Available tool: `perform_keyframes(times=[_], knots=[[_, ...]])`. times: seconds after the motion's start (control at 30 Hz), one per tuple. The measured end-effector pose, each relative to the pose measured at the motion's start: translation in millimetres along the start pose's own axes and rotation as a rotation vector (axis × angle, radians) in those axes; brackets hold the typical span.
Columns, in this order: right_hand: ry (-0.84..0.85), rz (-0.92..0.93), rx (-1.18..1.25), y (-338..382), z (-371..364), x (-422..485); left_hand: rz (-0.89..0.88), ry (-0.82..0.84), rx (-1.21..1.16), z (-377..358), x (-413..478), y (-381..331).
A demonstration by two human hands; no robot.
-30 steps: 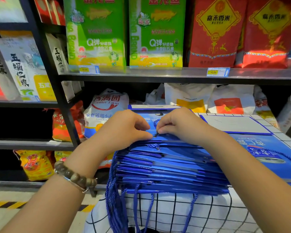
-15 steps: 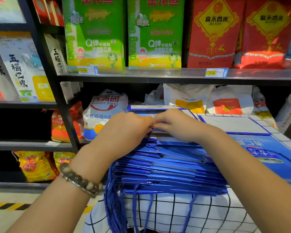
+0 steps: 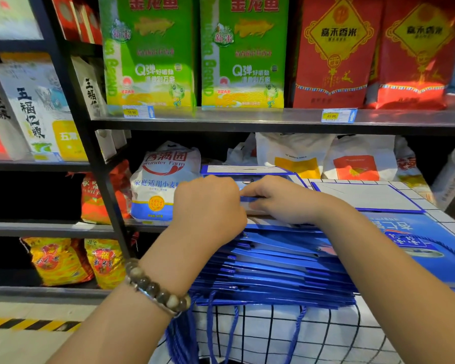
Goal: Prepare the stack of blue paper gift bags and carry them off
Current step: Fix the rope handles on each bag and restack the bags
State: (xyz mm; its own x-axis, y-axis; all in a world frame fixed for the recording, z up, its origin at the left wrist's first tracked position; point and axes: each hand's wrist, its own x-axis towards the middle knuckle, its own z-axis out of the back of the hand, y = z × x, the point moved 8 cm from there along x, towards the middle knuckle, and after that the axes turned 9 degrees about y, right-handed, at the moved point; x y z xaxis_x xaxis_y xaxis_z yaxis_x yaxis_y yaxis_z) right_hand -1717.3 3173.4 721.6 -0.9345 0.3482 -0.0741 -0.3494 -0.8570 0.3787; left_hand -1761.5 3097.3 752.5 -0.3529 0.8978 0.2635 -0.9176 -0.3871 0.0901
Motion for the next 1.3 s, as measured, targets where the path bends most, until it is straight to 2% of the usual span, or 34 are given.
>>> perform_keyframes(times=[0.1, 0.27, 0.47, 0.6, 0.73, 0.8, 1.03, 1.2, 1.3], knots=[[-0.019, -0.009, -0.005, 1, 1, -1, 0.016, -0.02, 0.004, -3, 0, -3], [-0.042, -0.048, -0.095, 1, -1, 1, 0.044, 0.041, 0.045, -9, 4, -4], [-0.106, -0.076, -0.042, -5, -3, -3, -0.052, 0.154, 0.095, -14, 4, -7], [-0.203, -0.082, 0.066, -12, 5, -10, -0.091, 0.251, -0.116, -18, 6, 3], [-0.23, -0.054, 0.113, -13, 6, -17, -0.031, 0.297, -0.57, -16, 17, 22], [-0.25, -0.054, 0.141, -13, 6, -20, -0.029, 0.322, -0.693, -18, 26, 23], [-0.281, -0.048, 0.168, -13, 7, -30, -0.078, 0.397, -0.747, -38, 44, 4], [-0.235, -0.044, 0.164, -13, 2, -34, -0.022, 0.271, -0.789, -41, 55, 11], [-0.218, -0.035, 0.15, -13, 3, -36, 0.011, 0.236, -0.911, -43, 58, 16]])
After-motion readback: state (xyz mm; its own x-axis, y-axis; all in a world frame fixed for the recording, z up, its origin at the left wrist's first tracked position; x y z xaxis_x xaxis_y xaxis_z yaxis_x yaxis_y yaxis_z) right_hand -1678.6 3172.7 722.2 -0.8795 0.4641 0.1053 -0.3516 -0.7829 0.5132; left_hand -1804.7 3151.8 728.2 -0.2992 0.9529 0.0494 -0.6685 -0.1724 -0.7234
